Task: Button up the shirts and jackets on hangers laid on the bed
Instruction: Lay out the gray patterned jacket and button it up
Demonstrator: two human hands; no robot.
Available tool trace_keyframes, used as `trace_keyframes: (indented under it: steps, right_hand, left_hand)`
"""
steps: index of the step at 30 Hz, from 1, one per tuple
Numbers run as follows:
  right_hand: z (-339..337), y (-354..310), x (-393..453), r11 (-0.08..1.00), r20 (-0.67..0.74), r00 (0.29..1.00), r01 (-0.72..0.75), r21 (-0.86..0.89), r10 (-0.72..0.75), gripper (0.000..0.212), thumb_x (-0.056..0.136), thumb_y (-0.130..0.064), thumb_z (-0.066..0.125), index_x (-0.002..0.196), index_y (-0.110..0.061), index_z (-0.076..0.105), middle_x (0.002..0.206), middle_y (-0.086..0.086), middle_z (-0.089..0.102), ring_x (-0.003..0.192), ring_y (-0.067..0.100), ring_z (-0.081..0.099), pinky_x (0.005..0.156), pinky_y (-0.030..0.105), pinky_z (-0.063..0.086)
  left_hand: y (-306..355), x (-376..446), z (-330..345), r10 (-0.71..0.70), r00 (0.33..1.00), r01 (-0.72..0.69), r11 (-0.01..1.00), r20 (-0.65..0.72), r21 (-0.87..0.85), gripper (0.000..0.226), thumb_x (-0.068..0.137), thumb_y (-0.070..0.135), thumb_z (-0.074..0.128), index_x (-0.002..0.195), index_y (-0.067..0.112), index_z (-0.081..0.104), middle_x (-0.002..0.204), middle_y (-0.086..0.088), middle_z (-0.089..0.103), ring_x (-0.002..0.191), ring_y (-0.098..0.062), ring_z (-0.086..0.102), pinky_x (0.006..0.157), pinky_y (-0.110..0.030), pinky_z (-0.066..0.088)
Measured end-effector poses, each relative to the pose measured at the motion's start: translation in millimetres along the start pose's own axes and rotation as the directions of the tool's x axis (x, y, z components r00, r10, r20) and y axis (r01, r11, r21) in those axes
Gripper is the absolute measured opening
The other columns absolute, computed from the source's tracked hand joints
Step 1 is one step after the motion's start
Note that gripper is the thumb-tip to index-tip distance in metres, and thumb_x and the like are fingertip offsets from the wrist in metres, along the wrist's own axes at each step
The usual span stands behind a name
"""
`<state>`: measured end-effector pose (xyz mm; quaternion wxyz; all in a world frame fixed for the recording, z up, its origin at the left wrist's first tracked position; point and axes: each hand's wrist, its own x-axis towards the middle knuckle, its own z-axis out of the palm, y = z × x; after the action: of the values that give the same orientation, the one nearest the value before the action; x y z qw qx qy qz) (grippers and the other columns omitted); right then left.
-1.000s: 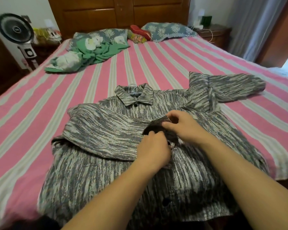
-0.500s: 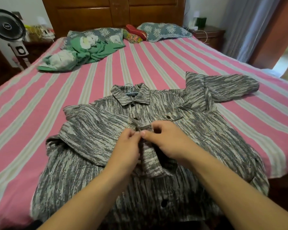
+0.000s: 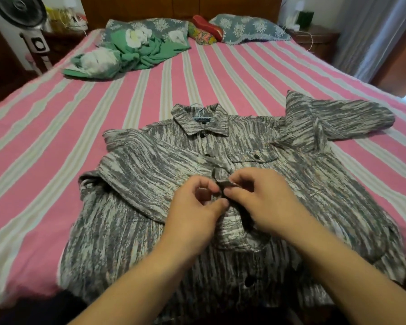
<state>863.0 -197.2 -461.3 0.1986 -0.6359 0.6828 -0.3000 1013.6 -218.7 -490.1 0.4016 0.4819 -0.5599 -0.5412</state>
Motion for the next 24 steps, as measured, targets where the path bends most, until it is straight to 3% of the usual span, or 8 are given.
trace_keyframes:
  steps: [4,6,9,14,16,18,21,24]
  right_hand:
    - [-7.9,-1.0,-1.9,0.998,0.053,0.998,-0.03,0.063,0.026,0.014,0.081,-0.023,0.083,0.078,-0.028,0.07,0.073,-0.01,0.068,0.073,0.008,0.061,0.066,0.025,0.043]
    - [-8.6,-0.7,-1.6,0.999,0.078,0.996,-0.039,0.029,0.036,0.018,0.078,-0.023,0.085,0.077,-0.03,0.069,0.073,-0.011,0.068,0.071,0.006,0.061,0.066,0.023,0.043]
    - [-11.7,0.1,-0.9,0.996,0.13,0.989,-0.075,0.041,0.069,0.026,0.077,-0.015,0.086,0.075,-0.031,0.066,0.071,-0.01,0.066,0.065,0.002,0.059,0.063,0.018,0.041]
    - [-13.5,-0.9,-3.4,0.982,0.26,0.96,-0.143,0.124,0.107,0.032,0.079,0.003,0.079,0.092,-0.024,0.067,0.074,-0.006,0.072,0.064,-0.001,0.064,0.07,0.021,0.049]
    - [-12.4,-3.5,-7.2,0.97,0.328,0.94,-0.164,0.179,0.098,0.035,0.083,0.001,0.077,0.101,-0.025,0.061,0.079,-0.005,0.076,0.07,0.002,0.069,0.074,0.027,0.052]
    - [-8.4,-5.8,-11.0,0.967,0.307,0.946,-0.171,0.188,0.108,0.035,0.085,-0.005,0.077,0.103,-0.027,0.056,0.081,-0.007,0.077,0.076,0.006,0.071,0.079,0.034,0.056]
    - [-1.9,-6.7,-14.7,0.983,0.236,0.965,-0.143,0.114,0.113,0.031,0.088,-0.011,0.074,0.102,-0.032,0.056,0.083,-0.012,0.075,0.078,0.005,0.07,0.083,0.038,0.057]
    - [1.9,-4.6,-17.4,0.979,0.231,0.969,-0.127,0.16,0.088,0.026,0.089,-0.011,0.069,0.104,-0.031,0.059,0.083,-0.011,0.075,0.078,0.008,0.07,0.081,0.041,0.058]
  left_hand:
    - [2.1,-2.9,-0.3,-0.002,0.999,-0.001,0.997,-0.034,-0.079,0.024,0.079,-0.003,0.08,0.082,0.015,0.064,0.076,-0.014,0.062,0.07,-0.022,0.058,0.07,-0.047,0.053]
    - [1.9,-3.3,1.9,-0.012,0.999,0.008,0.997,-0.051,-0.071,0.024,0.079,-0.003,0.08,0.08,0.014,0.063,0.072,-0.01,0.062,0.068,-0.021,0.057,0.068,-0.048,0.053]
    - [3.3,-3.1,4.3,-0.036,0.998,0.032,0.997,-0.055,-0.075,0.022,0.079,-0.002,0.08,0.082,0.013,0.064,0.076,-0.02,0.067,0.069,-0.022,0.059,0.071,-0.054,0.055]
    - [3.2,-2.0,3.5,-0.077,0.996,0.07,0.987,-0.04,-0.148,0.027,0.076,-0.009,0.077,0.078,0.015,0.064,0.071,-0.019,0.064,0.063,-0.018,0.054,0.059,-0.032,0.042]
    - [2.0,-0.4,2.9,-0.113,0.993,0.105,0.977,-0.037,-0.184,0.027,0.08,-0.011,0.072,0.077,0.015,0.065,0.065,-0.01,0.062,0.055,-0.016,0.051,0.05,-0.025,0.038]
    - [3.0,2.4,1.7,-0.177,0.984,0.169,0.951,-0.01,-0.258,0.023,0.086,-0.012,0.063,0.081,0.01,0.064,0.056,0.0,0.055,0.045,-0.011,0.044,0.043,-0.019,0.034]
    - [5.7,5.2,-0.8,-0.228,0.972,0.232,0.915,0.052,-0.329,0.011,0.092,0.005,0.062,0.083,0.008,0.058,0.057,0.003,0.046,0.05,-0.012,0.038,0.047,-0.022,0.031]
    - [0.2,5.7,-0.5,-0.183,0.983,0.182,0.965,0.013,-0.187,0.02,0.091,0.023,0.074,0.082,0.009,0.065,0.067,-0.005,0.058,0.058,-0.016,0.05,0.056,-0.03,0.039]
